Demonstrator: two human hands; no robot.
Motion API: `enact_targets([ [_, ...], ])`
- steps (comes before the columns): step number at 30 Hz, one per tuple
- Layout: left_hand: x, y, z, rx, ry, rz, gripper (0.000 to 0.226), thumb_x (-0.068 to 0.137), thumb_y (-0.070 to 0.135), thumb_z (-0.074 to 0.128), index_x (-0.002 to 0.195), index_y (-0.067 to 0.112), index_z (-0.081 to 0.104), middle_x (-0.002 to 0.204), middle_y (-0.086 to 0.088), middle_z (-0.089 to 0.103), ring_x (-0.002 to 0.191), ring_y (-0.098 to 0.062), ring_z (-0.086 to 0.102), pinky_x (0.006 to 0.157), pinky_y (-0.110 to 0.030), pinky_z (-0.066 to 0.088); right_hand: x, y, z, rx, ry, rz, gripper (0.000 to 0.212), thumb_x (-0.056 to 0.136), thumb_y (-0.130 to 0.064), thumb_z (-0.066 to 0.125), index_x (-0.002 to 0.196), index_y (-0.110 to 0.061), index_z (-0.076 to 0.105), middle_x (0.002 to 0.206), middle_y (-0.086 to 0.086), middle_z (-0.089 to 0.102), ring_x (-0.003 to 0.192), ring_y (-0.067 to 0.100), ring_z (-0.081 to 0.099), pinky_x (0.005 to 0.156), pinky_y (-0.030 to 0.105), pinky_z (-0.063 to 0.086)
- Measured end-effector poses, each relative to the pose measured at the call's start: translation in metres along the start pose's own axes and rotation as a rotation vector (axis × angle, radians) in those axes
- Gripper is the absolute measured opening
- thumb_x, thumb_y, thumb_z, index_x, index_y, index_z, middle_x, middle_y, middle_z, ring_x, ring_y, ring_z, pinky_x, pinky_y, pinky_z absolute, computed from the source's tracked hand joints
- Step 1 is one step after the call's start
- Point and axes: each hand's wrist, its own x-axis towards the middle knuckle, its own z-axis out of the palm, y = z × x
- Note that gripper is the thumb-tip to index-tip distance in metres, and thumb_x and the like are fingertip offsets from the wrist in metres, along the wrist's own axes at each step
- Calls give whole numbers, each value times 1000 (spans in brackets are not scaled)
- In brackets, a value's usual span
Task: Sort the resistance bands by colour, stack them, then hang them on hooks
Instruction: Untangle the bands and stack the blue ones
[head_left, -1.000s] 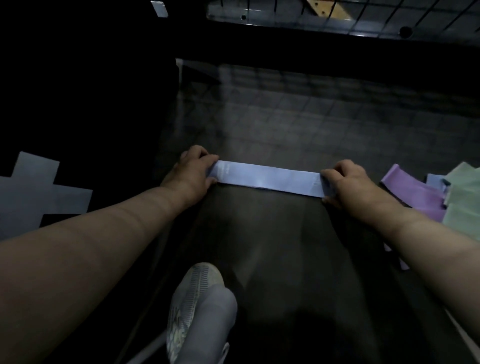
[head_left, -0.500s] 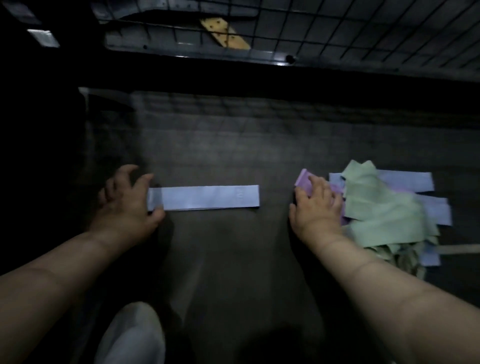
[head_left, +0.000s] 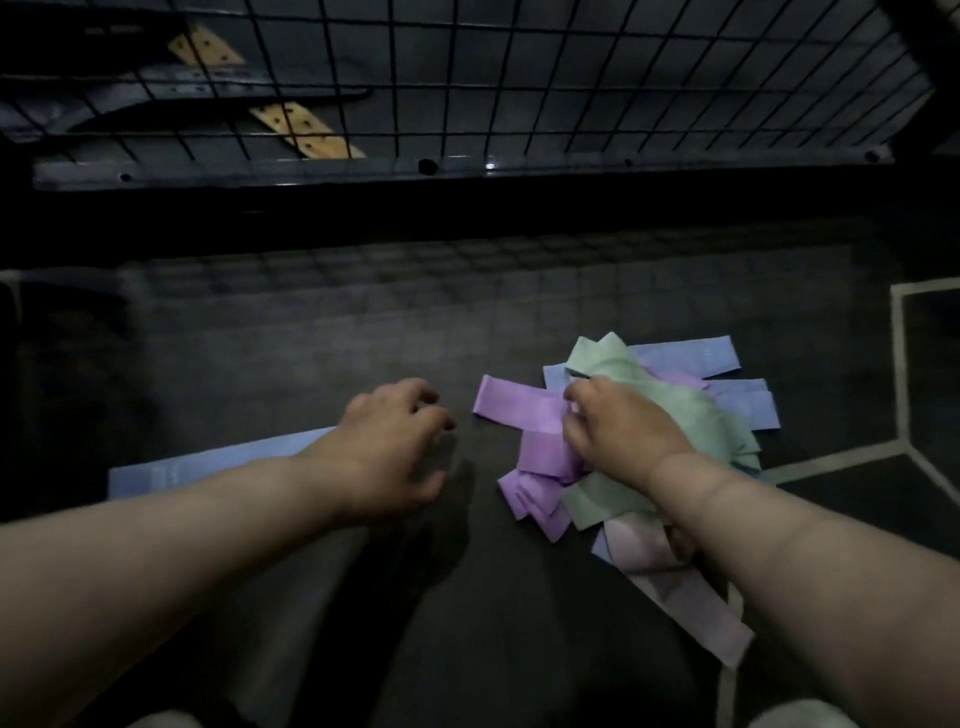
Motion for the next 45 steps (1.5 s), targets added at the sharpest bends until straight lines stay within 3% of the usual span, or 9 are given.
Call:
enact_targets([
  [3, 28, 26, -17, 167, -121, 157, 56, 85, 50, 51, 137, 30, 45, 140, 0, 39, 127, -24, 44, 104, -34, 36, 24, 28, -12, 91, 153, 220, 26, 93, -14, 51, 117, -6, 58, 121, 19, 51, 111, 40, 51, 92, 45, 45],
  [11, 97, 76, -1, 34, -223, 68, 57, 88, 34, 63, 140, 20, 43, 143, -7, 36, 129, -33, 43, 103, -42, 43, 47, 56, -15, 127, -233, 280, 72, 95, -28, 44, 156, -40, 10, 159, 2, 28, 140, 34, 31, 112, 44, 27],
  [19, 102, 67, 42, -95, -281, -168, 53, 87, 42, 63, 135, 25, 49, 155, -10, 14, 144, -35, 15, 115, -50, 28, 52, 43, -3, -182, 29, 234, 55, 94, -51, 37, 124, -11, 60, 132, 15, 48, 127, 32, 42, 105, 41, 30],
  [22, 101, 64, 44, -132, -267, -156, 52, 86, 42, 64, 133, 24, 53, 150, -11, 23, 140, -36, 22, 114, -46, 30, 59, 30, 3, -51, 129, 70, 38, 90, -27, 47, 119, -7, 61, 127, 15, 58, 120, 35, 51, 103, 38, 34],
  [24, 103, 65, 45, -148, -252, -151, 51, 86, 43, 64, 131, 23, 56, 144, -10, 30, 137, -35, 28, 113, -44, 33, 61, 16, 3, 47, -18, -68, 42, 87, -13, 49, 128, -18, 56, 129, 5, 60, 123, 27, 53, 111, 35, 27],
  [26, 104, 68, 42, -152, -236, -154, 50, 87, 44, 62, 132, 23, 56, 143, -11, 35, 136, -33, 31, 112, -38, 34, 60, 5, 5, -54, -156, -119, 45, 90, -17, 48, 134, -26, 53, 138, -3, 52, 129, 20, 47, 113, 36, 22],
  [34, 98, 70, 30, -230, -237, -170, 51, 90, 34, 60, 137, 16, 52, 142, -14, 43, 132, -31, 41, 108, -34, 40, 65, 8, 0, -336, -58, 5, 25, 97, -31, 48, 116, -26, 62, 120, 5, 49, 117, 27, 46, 96, 39, 29],
  [38, 98, 67, 25, -421, -183, -220, 55, 89, 31, 62, 141, 18, 49, 141, -6, 53, 124, -22, 54, 103, -29, 45, 64, 17, -10, -75, 207, -58, 20, 99, -25, 48, 106, -23, 67, 124, 1, 57, 116, 23, 52, 94, 35, 21],
  [45, 105, 49, 2, -879, 84, -270, 75, 85, 25, 73, 150, 22, 35, 149, -3, 45, 130, -17, 48, 105, -29, 44, 56, 7, -64, 348, 460, -149, 19, 100, -28, 50, 109, -17, 63, 95, 2, 70, 87, 25, 65, 89, 36, 46],
])
